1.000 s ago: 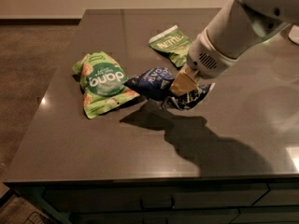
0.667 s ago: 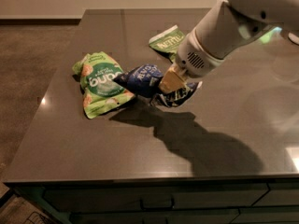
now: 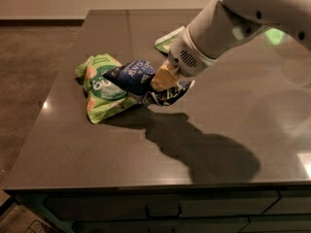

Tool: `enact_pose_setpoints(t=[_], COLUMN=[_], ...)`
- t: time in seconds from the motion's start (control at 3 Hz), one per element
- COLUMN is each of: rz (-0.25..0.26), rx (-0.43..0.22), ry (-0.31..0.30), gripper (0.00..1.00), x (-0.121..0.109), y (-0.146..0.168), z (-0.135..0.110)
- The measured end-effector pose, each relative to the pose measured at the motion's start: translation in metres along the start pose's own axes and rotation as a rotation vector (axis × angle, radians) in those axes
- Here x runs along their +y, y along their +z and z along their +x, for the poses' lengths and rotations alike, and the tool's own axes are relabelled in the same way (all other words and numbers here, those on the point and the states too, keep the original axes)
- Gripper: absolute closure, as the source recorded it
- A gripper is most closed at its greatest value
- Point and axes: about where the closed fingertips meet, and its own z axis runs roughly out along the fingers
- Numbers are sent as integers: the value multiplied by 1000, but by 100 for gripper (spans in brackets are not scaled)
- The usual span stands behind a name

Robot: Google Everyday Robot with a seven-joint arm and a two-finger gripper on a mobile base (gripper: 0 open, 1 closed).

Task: Move blue chip bag near green rice chip bag

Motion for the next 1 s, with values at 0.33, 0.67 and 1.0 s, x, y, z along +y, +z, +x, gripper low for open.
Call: enact_pose_setpoints(t=[0.33, 0.67, 1.0], rz=[1, 1, 1], rx=[3, 3, 4], ry=[-2, -6, -8], gripper=[36, 12, 0], x=[1, 3, 4], y=[0, 0, 0], z=[0, -1, -2])
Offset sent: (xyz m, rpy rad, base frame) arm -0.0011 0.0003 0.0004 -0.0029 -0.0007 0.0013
